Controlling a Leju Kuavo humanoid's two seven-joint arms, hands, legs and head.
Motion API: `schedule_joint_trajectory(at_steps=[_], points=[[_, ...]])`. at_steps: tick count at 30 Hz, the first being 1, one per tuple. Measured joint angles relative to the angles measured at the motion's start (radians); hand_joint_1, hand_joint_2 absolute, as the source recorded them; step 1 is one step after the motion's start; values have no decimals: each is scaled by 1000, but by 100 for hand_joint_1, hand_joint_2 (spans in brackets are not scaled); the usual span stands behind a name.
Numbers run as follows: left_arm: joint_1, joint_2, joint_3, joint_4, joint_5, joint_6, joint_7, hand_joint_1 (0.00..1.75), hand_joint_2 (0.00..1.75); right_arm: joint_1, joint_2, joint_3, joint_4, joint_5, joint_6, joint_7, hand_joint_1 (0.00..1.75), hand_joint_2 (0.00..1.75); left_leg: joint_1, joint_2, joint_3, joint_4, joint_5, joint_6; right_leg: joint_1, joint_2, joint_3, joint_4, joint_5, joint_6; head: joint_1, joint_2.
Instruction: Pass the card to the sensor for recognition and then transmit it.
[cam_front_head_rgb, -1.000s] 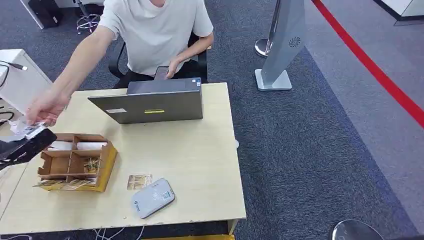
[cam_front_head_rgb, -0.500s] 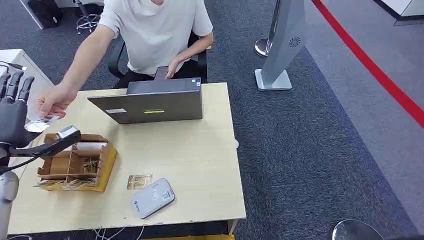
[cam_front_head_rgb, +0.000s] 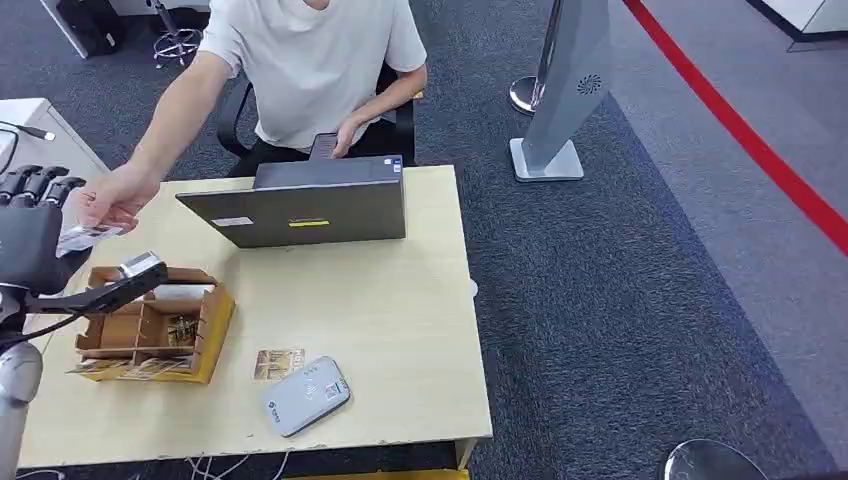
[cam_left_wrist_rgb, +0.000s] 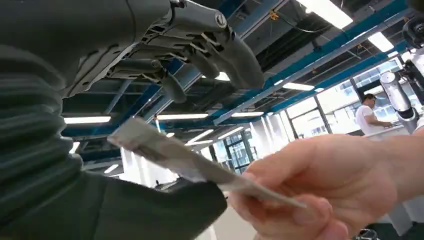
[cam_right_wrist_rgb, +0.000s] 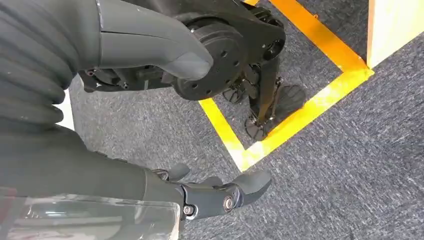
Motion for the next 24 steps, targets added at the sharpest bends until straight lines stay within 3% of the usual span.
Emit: schedule_joint_trajectory(at_steps=[24], points=[[-10,10,-1,1,15,4,-7,175,175,25,0,21,-29,1,24,-3,0,175,0,0,0,0,0,0,0,0,0,0,0,0,0,0]])
